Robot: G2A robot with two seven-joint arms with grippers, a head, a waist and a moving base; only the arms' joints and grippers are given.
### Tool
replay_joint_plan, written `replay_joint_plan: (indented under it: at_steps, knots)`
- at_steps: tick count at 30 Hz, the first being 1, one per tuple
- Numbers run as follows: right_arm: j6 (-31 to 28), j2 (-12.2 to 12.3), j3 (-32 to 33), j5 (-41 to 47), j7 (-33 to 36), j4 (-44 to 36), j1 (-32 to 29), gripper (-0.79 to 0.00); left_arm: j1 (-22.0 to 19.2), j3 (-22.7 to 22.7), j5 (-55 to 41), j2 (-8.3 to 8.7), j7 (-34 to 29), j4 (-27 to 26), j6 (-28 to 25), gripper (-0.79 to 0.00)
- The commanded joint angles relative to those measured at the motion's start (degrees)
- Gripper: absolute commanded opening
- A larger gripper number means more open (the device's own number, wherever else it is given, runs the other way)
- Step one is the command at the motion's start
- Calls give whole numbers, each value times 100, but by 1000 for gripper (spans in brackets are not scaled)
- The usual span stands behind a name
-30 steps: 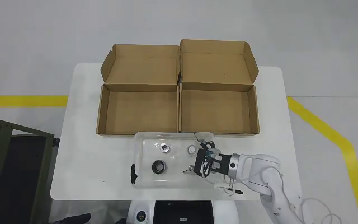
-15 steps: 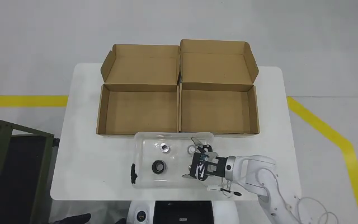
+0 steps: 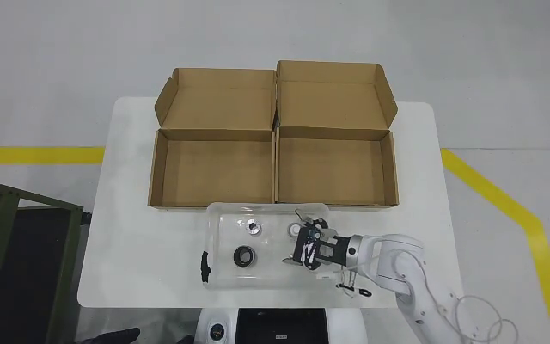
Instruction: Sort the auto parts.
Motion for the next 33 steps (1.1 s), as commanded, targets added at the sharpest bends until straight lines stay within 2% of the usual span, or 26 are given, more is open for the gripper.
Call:
replay_joint_plan:
  at_steps: [1,4,7,9,12,19,25,33]
  knots:
    - [20,-1,-26,38,25,55,54,-191,0,0,0,0,0,0,0,0]
    - [75,-2,-74,74,80,140,139,-212,0,0,0,0,0,0,0,0]
    - [130,-3,-121,81,129,217,211,-305,0,0,0,0,0,0,0,0]
    - [167,-2,-149,82,152,266,249,-394,0,0,0,0,0,0,0,0]
    - [203,1,-184,84,180,315,293,-443,0,0,0,0,0,0,0,0]
    - [217,22,-225,66,173,233,305,-785,0,0,0,0,0,0,0,0]
    - [151,53,-169,187,-103,51,235,-785,0,0,0,0,0,0,0,0]
    - [140,70,-12,570,-1041,21,215,-785,0,0,0,0,0,0,0,0]
